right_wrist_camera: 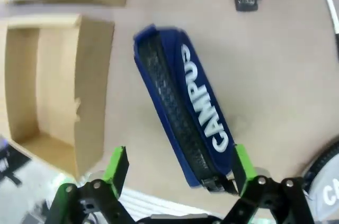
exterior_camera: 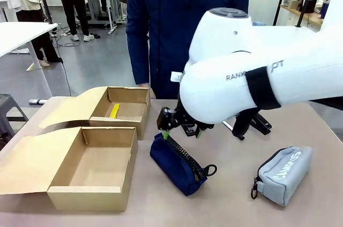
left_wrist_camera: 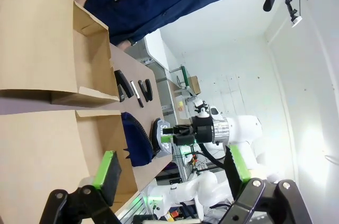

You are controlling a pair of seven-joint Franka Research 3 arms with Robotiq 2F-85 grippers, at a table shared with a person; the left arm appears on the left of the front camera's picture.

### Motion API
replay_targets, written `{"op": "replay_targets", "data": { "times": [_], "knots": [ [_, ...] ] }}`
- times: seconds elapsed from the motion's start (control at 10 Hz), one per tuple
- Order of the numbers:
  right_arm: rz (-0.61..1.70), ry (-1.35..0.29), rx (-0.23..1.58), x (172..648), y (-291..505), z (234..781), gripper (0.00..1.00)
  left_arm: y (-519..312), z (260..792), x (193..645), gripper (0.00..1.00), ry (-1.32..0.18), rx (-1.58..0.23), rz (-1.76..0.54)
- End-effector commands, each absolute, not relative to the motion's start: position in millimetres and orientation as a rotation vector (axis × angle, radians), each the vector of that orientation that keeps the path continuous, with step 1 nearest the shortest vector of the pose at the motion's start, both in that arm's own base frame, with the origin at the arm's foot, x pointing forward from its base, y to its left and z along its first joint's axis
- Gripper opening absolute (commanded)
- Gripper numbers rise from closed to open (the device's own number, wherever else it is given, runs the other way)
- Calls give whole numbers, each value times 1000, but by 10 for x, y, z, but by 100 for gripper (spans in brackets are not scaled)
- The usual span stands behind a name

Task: Place items inside the box.
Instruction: Pick up a Pencil pouch or Stapler and place it inside the Mailer Box closest to the robot.

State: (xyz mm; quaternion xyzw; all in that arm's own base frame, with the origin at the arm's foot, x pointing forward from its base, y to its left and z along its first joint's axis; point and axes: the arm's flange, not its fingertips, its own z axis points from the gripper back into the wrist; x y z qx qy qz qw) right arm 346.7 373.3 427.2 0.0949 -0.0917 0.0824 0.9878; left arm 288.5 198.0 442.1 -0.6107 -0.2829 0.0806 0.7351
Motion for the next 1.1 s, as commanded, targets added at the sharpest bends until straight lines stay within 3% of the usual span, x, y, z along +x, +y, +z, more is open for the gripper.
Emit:
{"op": "replay_targets", "data": {
  "times": [0.0,0.1,0.2,0.7,0.8,1.0],
  "knots": [
    [-29,-235,160,3778,4110,4109,100,1982,4426,2880,100,-645,-1356,158],
    [-65,-225,151,3816,4123,4106,100,1982,4426,2880,100,-645,-1356,158],
    [76,-210,192,3589,3817,4227,100,1982,4426,2880,100,-645,-1356,158],
    [55,-220,184,3628,3913,4205,100,1982,4426,2880,100,-645,-1356,158],
    [389,-137,116,3506,3928,4184,100,1982,4426,2880,100,-645,-1356,158],
    [563,-72,61,3500,3951,4125,100,1982,4426,2880,100,-645,-1356,158]
  ]
}}
